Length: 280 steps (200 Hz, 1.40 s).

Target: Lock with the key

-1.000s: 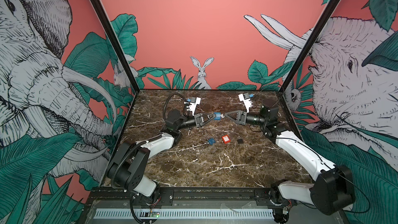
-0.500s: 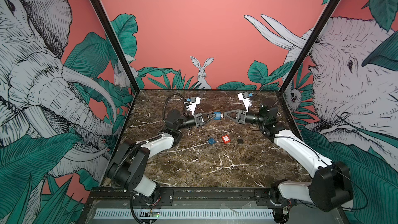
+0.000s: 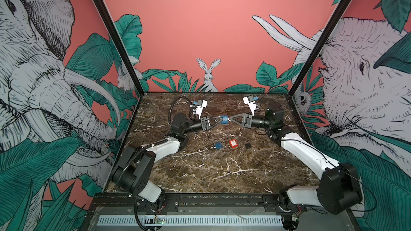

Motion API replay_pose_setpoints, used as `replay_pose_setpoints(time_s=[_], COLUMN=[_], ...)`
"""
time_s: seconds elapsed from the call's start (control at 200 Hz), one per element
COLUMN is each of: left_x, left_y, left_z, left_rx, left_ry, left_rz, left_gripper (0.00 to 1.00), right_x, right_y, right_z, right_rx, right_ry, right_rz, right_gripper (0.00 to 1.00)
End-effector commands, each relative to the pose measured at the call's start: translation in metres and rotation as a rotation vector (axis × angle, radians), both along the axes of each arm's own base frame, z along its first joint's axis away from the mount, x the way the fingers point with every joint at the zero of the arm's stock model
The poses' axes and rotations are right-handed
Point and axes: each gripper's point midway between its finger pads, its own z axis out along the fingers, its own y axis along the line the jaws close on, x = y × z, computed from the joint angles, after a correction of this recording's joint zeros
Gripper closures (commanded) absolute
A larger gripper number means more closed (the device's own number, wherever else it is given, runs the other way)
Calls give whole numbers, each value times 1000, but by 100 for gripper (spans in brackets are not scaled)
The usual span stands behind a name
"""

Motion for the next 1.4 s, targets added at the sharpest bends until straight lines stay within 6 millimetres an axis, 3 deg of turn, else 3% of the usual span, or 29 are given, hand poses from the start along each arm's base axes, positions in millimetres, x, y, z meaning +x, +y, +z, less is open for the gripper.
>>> replay_pose_setpoints(time_s=[0.0,0.675,0.835,0.935,1.396], left_x=[-3,-2,-1,0,12], left_y=[3,2,2,1,13], left_z=[19,22,20,16,-2], left_rx=[-47,-70,-66,-55,-25], left_ry=[-69,-69,-70,-66,-22], left_rz=[-4,-9,-6,-4,57], left_gripper=[100,100,100,100,100], right_x=[-5,-7,-9,-10,3], right_y=[4,6,7,6,-15], right_z=[6,-2,-1,-2,9], right_rx=[19,17,30,30,80], right_ry=[-42,-17,-10,-8,-23], right_rz=[35,65,82,87,33], right_gripper=[84,90,100,100,100])
